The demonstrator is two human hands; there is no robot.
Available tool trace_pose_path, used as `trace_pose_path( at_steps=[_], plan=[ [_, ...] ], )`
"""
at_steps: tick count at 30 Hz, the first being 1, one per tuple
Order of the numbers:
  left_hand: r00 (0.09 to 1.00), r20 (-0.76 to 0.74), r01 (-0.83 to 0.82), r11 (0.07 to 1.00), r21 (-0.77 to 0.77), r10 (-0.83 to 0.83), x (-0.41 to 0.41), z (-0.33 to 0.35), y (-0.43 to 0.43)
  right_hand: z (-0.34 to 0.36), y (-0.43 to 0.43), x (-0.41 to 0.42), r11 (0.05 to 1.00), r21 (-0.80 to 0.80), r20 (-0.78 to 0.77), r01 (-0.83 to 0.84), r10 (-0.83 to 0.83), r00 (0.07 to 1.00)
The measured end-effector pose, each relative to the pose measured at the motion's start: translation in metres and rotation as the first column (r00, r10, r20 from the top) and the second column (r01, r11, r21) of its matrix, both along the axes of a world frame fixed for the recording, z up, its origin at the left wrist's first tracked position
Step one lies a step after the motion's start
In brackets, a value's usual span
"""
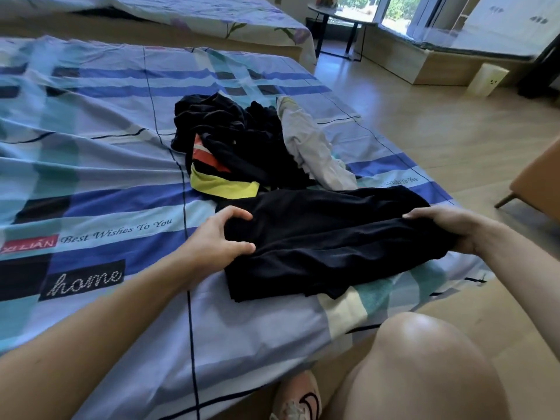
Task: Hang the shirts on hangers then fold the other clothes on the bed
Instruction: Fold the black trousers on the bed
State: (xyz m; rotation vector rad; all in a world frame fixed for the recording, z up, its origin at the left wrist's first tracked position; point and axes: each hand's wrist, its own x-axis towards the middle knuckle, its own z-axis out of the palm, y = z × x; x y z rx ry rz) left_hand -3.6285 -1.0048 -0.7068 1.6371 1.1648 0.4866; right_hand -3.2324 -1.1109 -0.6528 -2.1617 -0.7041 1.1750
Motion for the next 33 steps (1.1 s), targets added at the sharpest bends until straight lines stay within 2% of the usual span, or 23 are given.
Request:
trace_pose_path(
  at_steps=[2,7,12,15,17,19,21,22,25,26,27,28,29,30,31,32,33],
  plan=[
    [0.995,0.091,0.039,0.999,-0.036,-0.035,-0.007,0.015,0.002,0.012,0.004,-0.01,0.997,0.075,-0.046,-0.017,0.021,0.999],
    [0.977,0.207,0.044,0.998,0.044,-0.052,-0.062,0.083,0.013,0.053,0.015,-0.067,0.961,0.254,-0.157,-0.111,0.154,0.976],
    [0.989,0.147,-0.009,0.998,0.06,0.0,-0.165,0.142,0.02,0.07,0.042,-0.13,0.905,0.377,-0.224,-0.199,0.297,0.928],
    [0.984,0.15,-0.097,0.995,-0.013,0.098,-0.218,0.136,0.027,0.05,0.057,-0.173,0.903,0.37,-0.27,-0.218,0.329,0.905],
    [0.98,0.087,-0.172,0.982,-0.079,0.178,-0.243,0.105,0.022,0.016,0.063,-0.196,0.915,0.292,-0.225,-0.276,0.347,0.91],
    [0.974,-0.059,-0.224,0.958,-0.179,0.217,-0.264,0.067,0.011,-0.018,0.065,-0.211,0.906,0.168,-0.134,-0.387,0.41,0.902],
    [0.966,-0.206,-0.206,0.944,-0.259,0.154,-0.274,0.04,0.005,-0.033,0.064,-0.214,0.905,0.078,-0.085,-0.418,0.424,0.902],
    [0.956,-0.27,-0.18,0.952,-0.245,0.112,-0.275,0.034,0.004,-0.035,0.065,-0.213,0.909,0.064,-0.083,-0.412,0.416,0.906],
    [0.919,-0.393,-0.104,0.98,-0.172,0.028,-0.272,0.033,0.001,-0.026,0.064,-0.217,0.91,0.058,-0.11,-0.41,0.414,0.903],
    [0.878,-0.479,-0.06,0.988,-0.139,-0.014,-0.271,0.032,0.001,-0.024,0.062,-0.217,0.907,0.062,-0.125,-0.416,0.42,0.899],
    [0.781,-0.623,0.002,0.998,-0.07,-0.045,-0.27,0.032,0.0,-0.021,0.061,-0.218,0.91,0.064,-0.126,-0.411,0.416,0.901],
    [0.643,-0.766,0.075,0.996,0.04,-0.018,-0.267,0.032,0.001,-0.018,0.059,-0.218,0.913,0.067,-0.132,-0.401,0.407,0.904],
    [0.558,-0.826,0.147,0.97,0.192,0.079,-0.26,0.032,0.0,-0.017,0.058,-0.216,0.918,0.076,-0.15,-0.389,0.396,0.906],
    [0.594,-0.784,0.207,0.908,0.364,0.179,-0.251,0.033,-0.001,-0.015,0.056,-0.217,0.921,0.091,-0.172,-0.378,0.388,0.905],
    [0.715,-0.671,0.247,0.826,0.506,0.197,-0.238,0.034,-0.003,-0.012,0.056,-0.218,0.923,0.113,-0.192,-0.367,0.383,0.904],
    [0.834,-0.54,0.277,0.76,0.588,0.113,-0.223,0.035,-0.005,-0.009,0.057,-0.22,0.925,0.143,-0.213,-0.353,0.377,0.901],
    [0.893,-0.45,0.322,0.724,0.61,-0.018,-0.208,0.035,-0.01,-0.004,0.058,-0.223,0.923,0.172,-0.229,-0.344,0.378,0.897]
  ],
)
